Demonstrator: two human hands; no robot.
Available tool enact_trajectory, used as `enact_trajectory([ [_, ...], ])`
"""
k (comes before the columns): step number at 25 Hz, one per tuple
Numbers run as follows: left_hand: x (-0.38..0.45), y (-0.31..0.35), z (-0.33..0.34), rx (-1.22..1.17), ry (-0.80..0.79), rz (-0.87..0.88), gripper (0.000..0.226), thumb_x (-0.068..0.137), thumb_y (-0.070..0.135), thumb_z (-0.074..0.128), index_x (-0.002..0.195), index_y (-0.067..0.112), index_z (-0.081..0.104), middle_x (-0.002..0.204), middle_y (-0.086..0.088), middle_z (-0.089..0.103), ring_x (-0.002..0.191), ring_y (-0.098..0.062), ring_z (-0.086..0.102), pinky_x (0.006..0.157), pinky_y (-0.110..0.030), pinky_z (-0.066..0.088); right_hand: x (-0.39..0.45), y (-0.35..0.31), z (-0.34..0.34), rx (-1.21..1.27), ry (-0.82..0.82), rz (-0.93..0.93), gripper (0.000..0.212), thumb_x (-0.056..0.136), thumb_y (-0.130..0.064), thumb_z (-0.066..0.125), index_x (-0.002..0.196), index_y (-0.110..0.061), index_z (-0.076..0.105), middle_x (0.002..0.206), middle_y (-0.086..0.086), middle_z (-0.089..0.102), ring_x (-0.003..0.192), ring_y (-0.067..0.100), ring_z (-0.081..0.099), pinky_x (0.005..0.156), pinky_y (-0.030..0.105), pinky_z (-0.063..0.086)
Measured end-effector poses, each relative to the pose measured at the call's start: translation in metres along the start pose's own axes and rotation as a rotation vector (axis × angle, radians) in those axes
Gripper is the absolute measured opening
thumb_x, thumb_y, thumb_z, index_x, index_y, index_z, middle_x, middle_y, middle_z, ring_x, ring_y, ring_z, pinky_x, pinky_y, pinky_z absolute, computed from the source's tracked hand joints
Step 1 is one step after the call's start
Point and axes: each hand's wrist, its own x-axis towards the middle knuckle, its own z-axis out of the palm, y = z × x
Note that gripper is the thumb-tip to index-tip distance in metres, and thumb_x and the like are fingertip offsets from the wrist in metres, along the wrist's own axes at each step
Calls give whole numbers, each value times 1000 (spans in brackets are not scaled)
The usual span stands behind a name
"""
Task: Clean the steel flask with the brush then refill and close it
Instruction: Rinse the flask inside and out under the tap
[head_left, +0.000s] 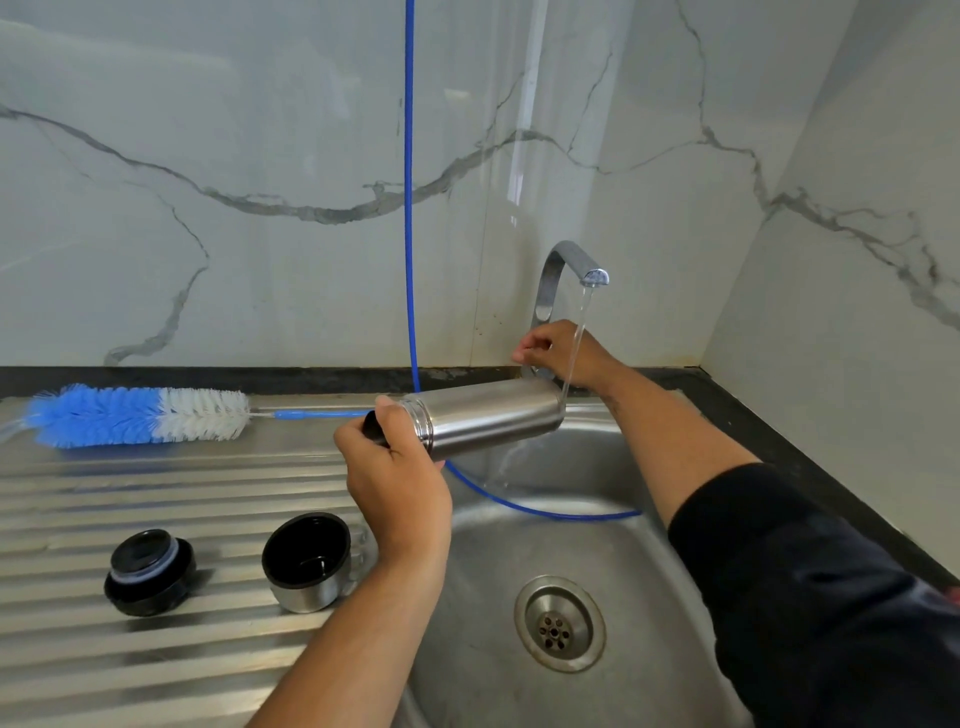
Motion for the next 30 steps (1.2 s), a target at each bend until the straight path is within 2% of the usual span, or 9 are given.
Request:
enact_trajectory([
  [5, 3, -4, 0, 19, 11, 6, 23, 101, 51, 46, 89, 31, 48, 89, 10, 61, 88, -16, 66, 85, -58, 58, -7, 12, -4, 119, 75, 60, 18, 97, -24, 68, 102, -9, 76, 100, 4, 75, 94, 19, 69, 88, 32, 53],
  [13, 2, -4, 2, -13, 5, -43, 22, 107, 41, 46, 90, 26, 47, 91, 7, 60, 86, -15, 65, 74, -44, 63, -25, 7, 7, 363, 263, 258, 14, 101, -24, 63, 103, -13, 72, 87, 4, 71, 66, 13, 55, 63, 28, 50],
  [17, 2, -1, 2, -16, -8, -55, 26, 107, 40, 45, 102, 16, 49, 91, 8, 57, 81, -8, 62, 74, -43, 61, -43, 4, 18, 552, 349, 470, 17, 99, -26, 62, 113, -17, 67, 98, 8, 73, 73, 15, 59, 66, 34, 51],
  [19, 0, 2, 2, -30, -8, -63, 28, 108, 39, 45, 106, 11, 48, 90, 9, 56, 78, -5, 60, 72, -40, 60, -61, -5, 24, 779, 396, 658, 30, 100, -33, 58, 123, -16, 65, 104, 6, 72, 88, 18, 63, 75, 34, 50],
  [22, -3, 6, 2, -60, -14, -87, 28, 107, 39, 45, 110, 12, 46, 93, 10, 55, 82, -5, 60, 71, -38, 60, -93, -30, 35, 1019, 395, 831, 66, 95, -61, 57, 144, -18, 49, 132, 11, 61, 119, 28, 59, 95, 46, 50],
  [24, -3, 6, 2, -89, -36, -112, 27, 107, 40, 46, 110, 13, 46, 96, 7, 57, 87, -14, 64, 73, -39, 60, -115, -50, 45, 1127, 336, 837, 92, 81, -76, 64, 150, -19, 42, 130, 16, 60, 118, 32, 58, 92, 49, 50],
  [26, -3, 7, 1, -122, -82, -156, 25, 107, 39, 47, 110, 14, 47, 101, 0, 60, 95, -21, 66, 74, -39, 60, -135, -69, 54, 1164, 250, 804, 103, 71, -80, 71, 151, -23, 40, 121, 14, 65, 112, 33, 62, 89, 50, 51],
  [28, -3, 8, 1, -152, -162, -209, 20, 106, 37, 50, 106, 17, 50, 106, -4, 63, 96, -19, 68, 72, -37, 59, -148, -79, 58, 1224, 225, 761, 91, 71, -74, 76, 140, -24, 44, 122, 15, 67, 111, 32, 65, 94, 51, 53],
  [30, -7, 13, -2, -156, -294, -237, 13, 105, 31, 54, 101, 19, 53, 107, -6, 65, 96, -18, 68, 71, -36, 59, -159, -86, 50, 1317, 303, 722, 76, 76, -63, 80, 127, -17, 49, 122, 17, 68, 107, 32, 69, 98, 51, 53],
])
